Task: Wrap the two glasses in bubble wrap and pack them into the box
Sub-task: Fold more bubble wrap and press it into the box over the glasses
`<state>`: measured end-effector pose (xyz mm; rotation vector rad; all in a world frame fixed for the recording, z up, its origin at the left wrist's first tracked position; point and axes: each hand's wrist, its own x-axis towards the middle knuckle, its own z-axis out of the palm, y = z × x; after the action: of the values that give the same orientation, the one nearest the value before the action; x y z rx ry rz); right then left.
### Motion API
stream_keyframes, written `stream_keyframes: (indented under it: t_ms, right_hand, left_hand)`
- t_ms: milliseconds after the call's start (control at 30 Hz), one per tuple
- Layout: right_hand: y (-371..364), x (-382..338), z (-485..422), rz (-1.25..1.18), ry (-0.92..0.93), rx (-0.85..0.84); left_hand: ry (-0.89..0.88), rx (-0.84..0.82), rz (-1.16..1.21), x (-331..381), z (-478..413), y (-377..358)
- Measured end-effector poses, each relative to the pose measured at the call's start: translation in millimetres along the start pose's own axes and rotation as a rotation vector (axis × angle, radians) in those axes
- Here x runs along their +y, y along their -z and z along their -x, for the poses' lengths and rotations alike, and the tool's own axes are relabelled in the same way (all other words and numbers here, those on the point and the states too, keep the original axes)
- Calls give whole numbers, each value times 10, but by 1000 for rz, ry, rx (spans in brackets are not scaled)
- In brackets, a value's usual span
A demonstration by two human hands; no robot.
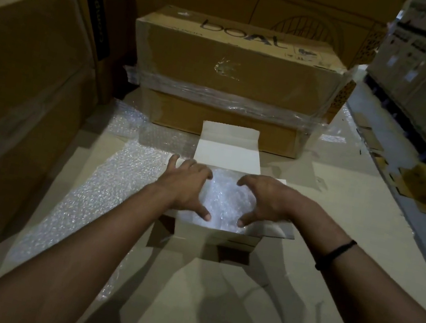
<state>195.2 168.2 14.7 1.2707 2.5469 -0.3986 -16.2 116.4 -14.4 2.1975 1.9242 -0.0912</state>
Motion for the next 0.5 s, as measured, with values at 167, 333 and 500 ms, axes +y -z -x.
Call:
stream_keyframes:
  t_ms: [167, 333, 500]
  right_hand:
    - [-21, -28, -364, 57, -7, -159]
    - [-124, -48, -494, 338, 59, -146]
    - [-124, -55, -464, 366, 40, -129]
  left_hand:
    - [-55, -136, -190, 111, -200, 31]
    - [-24, -181, -208, 164, -341, -25]
    - [-4, -198, -218, 229, -372, -21]
